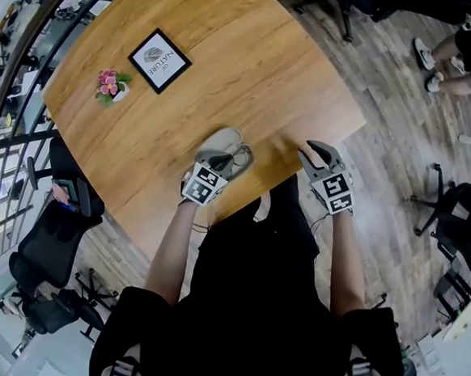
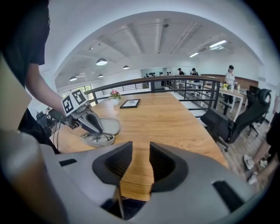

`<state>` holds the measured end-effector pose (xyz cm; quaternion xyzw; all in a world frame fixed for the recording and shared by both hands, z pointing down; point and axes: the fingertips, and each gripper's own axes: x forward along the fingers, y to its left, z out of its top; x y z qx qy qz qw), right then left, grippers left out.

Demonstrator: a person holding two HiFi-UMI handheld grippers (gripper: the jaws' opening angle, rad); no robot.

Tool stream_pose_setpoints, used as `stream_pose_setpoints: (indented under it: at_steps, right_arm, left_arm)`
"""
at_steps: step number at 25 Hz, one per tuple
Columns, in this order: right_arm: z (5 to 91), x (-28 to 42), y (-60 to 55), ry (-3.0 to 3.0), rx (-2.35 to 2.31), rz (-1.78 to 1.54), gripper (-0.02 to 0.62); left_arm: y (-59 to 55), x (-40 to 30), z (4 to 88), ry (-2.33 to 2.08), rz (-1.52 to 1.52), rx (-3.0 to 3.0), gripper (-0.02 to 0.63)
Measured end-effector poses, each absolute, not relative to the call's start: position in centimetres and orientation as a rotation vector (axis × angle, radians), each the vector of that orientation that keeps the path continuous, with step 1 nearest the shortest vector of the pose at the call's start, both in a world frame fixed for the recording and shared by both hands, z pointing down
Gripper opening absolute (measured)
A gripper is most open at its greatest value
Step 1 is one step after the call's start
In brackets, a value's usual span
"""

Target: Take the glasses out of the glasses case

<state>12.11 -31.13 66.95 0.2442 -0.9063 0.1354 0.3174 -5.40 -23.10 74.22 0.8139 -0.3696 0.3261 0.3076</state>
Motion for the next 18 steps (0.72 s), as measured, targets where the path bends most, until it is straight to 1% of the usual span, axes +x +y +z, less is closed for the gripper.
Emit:
stream_pose_setpoints:
  at_steps: [10,18]
  right_arm:
    - [66.2,10.7,-30.4,-2.403,0.663,0.336,0.129]
    - [65.2,8.9,-29.2,-2.41,0.704,0.299,0.114]
  left_arm:
    - [-23.1,-6.3,71.1,-1.028,0.789,2.168,0.032]
    - [-22.6,-7.7,69.5,-1.048,0.738,2.206,0.032]
